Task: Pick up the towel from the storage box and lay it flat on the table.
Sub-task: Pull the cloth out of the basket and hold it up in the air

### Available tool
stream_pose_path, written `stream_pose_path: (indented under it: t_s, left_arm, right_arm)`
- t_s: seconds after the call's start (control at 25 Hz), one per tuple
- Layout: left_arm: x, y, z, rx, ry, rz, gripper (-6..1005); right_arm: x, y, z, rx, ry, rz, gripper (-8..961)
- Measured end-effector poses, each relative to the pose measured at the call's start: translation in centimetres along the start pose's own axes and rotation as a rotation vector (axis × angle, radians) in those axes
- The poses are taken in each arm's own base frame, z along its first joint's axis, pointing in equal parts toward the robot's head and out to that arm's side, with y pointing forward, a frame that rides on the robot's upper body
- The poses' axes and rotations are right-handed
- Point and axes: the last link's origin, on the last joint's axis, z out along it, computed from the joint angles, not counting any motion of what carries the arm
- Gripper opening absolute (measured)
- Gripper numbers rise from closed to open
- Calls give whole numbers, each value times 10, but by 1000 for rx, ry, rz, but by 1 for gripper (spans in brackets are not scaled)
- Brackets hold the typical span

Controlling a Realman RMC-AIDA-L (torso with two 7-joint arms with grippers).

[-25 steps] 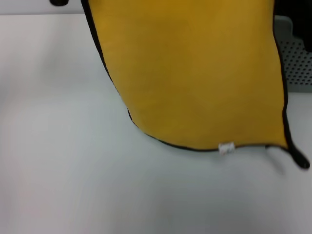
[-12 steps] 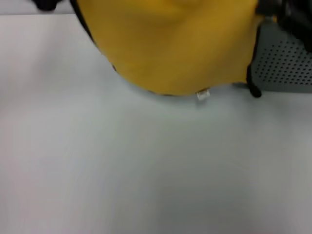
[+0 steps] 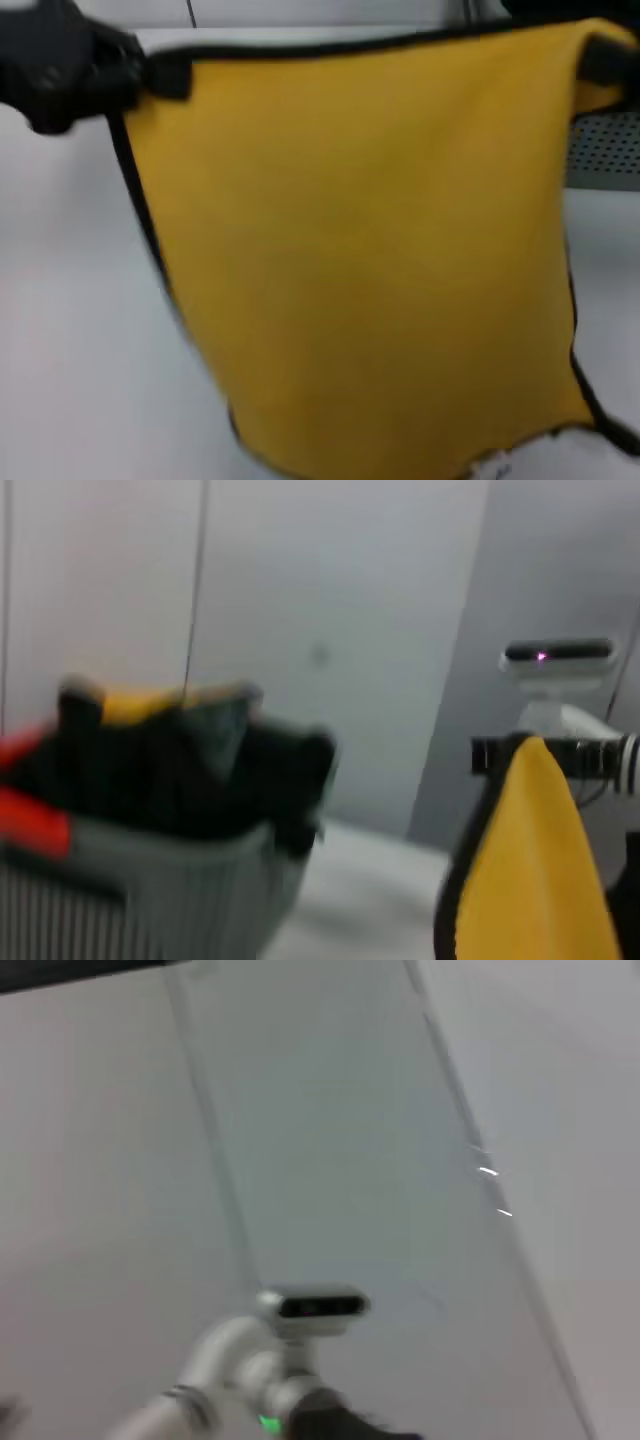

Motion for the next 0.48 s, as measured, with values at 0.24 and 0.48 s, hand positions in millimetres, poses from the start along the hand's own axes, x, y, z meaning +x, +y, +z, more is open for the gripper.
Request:
stream_pose_path:
  t_s: [0.24, 0.48]
  left_arm:
    - [-86, -52, 49, 169, -254, -368, 28]
    - [-131, -79, 67, 298, -373, -463, 28]
  right_arm:
    - [96, -50, 42, 140, 235, 303, 30]
    - [109, -70, 49, 239, 323, 309, 42]
